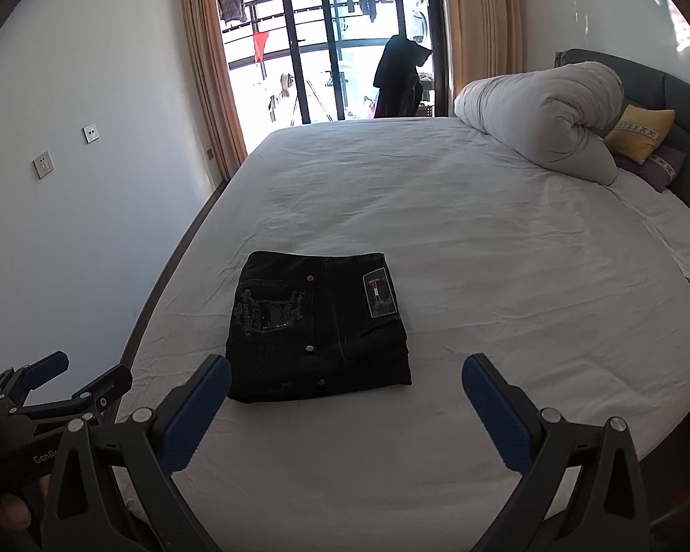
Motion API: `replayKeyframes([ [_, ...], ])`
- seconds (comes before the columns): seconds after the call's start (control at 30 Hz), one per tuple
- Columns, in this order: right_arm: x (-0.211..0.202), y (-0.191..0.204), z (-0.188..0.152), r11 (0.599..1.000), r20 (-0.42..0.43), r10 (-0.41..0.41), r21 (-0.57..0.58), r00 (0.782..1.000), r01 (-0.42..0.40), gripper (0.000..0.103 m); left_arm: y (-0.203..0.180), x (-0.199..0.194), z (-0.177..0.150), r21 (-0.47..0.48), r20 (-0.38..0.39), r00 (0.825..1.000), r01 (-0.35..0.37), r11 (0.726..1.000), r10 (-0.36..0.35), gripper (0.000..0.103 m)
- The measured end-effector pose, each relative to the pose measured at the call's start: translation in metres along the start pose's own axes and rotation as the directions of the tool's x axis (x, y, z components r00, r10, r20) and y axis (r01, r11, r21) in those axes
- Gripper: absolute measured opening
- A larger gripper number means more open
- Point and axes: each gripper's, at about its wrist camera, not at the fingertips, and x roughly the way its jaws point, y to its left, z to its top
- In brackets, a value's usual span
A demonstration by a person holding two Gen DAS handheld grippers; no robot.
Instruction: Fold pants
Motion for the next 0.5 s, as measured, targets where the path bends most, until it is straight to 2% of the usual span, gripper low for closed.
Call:
replayKeyframes([
  [0.5, 0.0071, 0.0009, -0.0047, 1.000, -0.013, -0.002, -0.001, 1.000, 0.002, 0.103, -0.0020, 0.0035, -0.0019, -0.004, -0.002, 1.000, -0.005, 1.000, 0.005, 0.103],
])
